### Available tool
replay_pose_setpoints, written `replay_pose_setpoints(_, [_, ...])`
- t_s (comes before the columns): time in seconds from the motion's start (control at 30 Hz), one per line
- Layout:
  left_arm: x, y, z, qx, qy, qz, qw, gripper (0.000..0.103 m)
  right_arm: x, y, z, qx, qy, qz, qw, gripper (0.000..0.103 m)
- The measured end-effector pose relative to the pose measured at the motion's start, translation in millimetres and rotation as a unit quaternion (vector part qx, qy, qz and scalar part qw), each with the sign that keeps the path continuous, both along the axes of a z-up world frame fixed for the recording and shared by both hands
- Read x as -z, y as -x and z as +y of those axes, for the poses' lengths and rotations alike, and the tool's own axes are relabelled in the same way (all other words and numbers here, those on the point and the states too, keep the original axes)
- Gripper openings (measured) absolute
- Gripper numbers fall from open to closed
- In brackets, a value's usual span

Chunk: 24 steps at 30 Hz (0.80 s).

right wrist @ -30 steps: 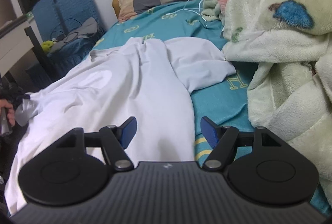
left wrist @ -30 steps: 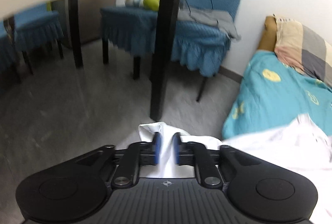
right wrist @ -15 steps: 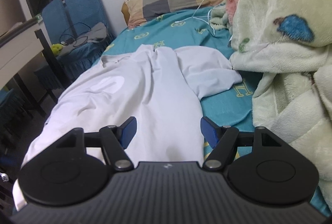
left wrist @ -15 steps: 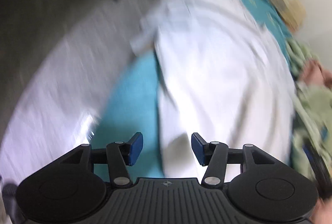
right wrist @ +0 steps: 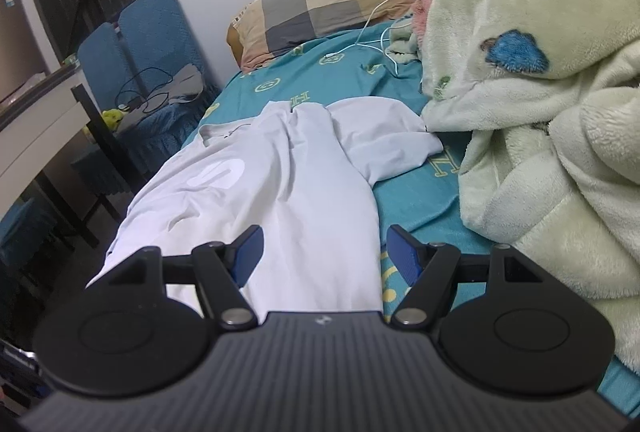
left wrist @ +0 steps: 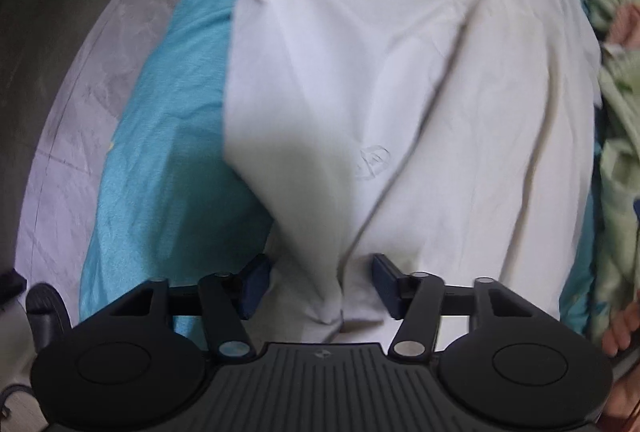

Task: Fold clothes

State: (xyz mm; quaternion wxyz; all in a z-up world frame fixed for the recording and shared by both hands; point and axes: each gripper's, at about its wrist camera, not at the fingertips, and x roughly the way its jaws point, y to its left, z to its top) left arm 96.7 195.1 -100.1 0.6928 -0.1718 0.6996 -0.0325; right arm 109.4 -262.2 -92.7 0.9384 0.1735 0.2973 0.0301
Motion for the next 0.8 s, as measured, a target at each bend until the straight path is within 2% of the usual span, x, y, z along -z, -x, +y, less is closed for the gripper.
replay_pose_setpoints(0.03, [-3,1,-3,0.012,-0.004,0.000,0.9999,0.031,1,-1,0,-0.001,0.000,0.000,1.000,0.070])
replay_pose_setpoints(0.07, [-7,3,-4,0.021,-0.011,0.002,0.9997,0.016,1,-1,0,-0.001,0.000,0.000,1.000,0.070])
replay_pose_setpoints(0.1, [-11,5,-5,0.036,-0.018,0.000,0.9992,0.008,2,-2,0,-0.002,0.000,0.001,1.000,0.070])
replay_pose_setpoints(0.23, [-36,12,-1,0.086,-0.044,-0.005,0.9954,0.003,3,-4,-3,-0.001,-0.007,0.001,1.000,0.070])
replay_pose_setpoints(0.27, [-41,10,0,0.097,-0.063,0.001,0.9933,0.003,4,-3,-3,-0.001,-0.010,0.000,1.000,0.070])
replay_pose_setpoints(0.33, [-46,18,5,0.108,-0.100,0.011,0.9891,0.003,4,-2,-5,0.002,-0.012,-0.001,1.000,0.070])
replay_pose_setpoints(0.4, [-43,22,8,0.099,-0.128,0.031,0.9863,0.003,3,-1,-6,0.006,-0.013,-0.002,1.000,0.070])
replay_pose_setpoints(0.47, [-40,19,3,0.093,-0.139,0.044,0.9849,0.003,3,-1,-6,0.008,-0.014,-0.003,1.000,0.070])
replay_pose_setpoints(0.57, [-45,16,-5,0.106,-0.157,0.046,0.9808,0.004,2,-2,-6,0.010,-0.008,-0.005,1.000,0.070])
replay_pose_setpoints(0.63, [-50,15,-25,0.114,-0.173,0.040,0.9775,0.008,1,-2,-4,0.009,0.000,-0.007,1.000,0.070])
replay_pose_setpoints(0.7, [-60,16,-37,0.124,-0.194,0.029,0.9727,0.020,0,-1,-5,0.008,0.002,-0.009,1.000,0.070])
replay_pose_setpoints(0.73, [-65,16,-43,0.129,-0.204,0.022,0.9701,0.023,0,-1,-5,0.008,0.001,-0.010,1.000,0.070])
replay_pose_setpoints(0.77, [-70,13,-57,0.139,-0.211,0.003,0.9677,0.027,-1,-1,-5,0.008,0.000,-0.011,1.000,0.070])
replay_pose_setpoints(0.8, [-76,9,-71,0.148,-0.217,-0.016,0.9647,0.036,-1,-1,-5,0.008,0.000,-0.012,1.000,0.070])
